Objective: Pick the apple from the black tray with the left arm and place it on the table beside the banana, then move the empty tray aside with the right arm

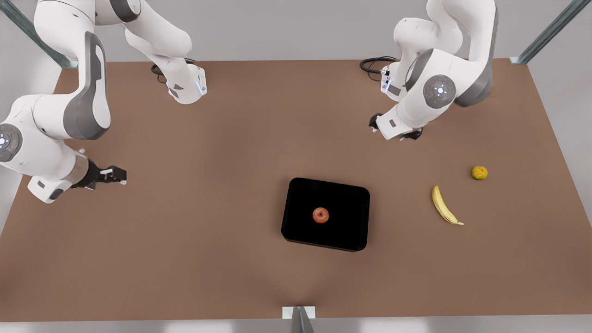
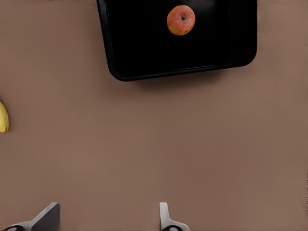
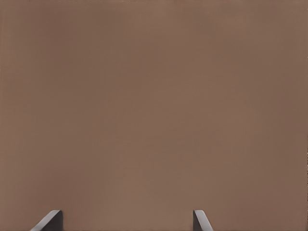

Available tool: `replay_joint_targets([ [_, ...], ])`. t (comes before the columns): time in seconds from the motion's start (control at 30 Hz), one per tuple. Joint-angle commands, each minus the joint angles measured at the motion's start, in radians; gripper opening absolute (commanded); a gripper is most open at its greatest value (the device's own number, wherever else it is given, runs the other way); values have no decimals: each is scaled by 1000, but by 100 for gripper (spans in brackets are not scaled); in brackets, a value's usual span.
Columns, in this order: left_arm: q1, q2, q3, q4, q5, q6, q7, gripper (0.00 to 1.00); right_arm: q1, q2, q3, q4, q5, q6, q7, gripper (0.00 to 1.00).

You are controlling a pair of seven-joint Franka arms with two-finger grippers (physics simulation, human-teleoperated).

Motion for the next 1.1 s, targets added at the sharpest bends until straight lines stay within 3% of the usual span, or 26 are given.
replay_joint_targets([
  [0.0,188,0,2,3,-9,99,-93,100,0,-1,1,0,-3,97,-157,100],
  [0.1,159,82,-17,104,-20,84,-143,100,0,-1,2,0,-3,97,-157,100],
  [0.27,-194,397,-50,530,-37,95,-338,100,0,7,2,0,-3,97,-160,100],
  [0.5,-309,622,-47,536,0,433,-387,100,0,7,2,2,-5,102,-160,100],
  [0.7,-306,642,118,536,-5,407,-441,100,2,7,2,13,-3,100,-157,100],
  [0.87,-275,759,118,540,-67,492,-432,100,72,65,2,43,-5,112,-156,100],
  [1.07,-280,805,116,550,-54,536,-404,100,72,71,2,56,-5,115,-154,100],
])
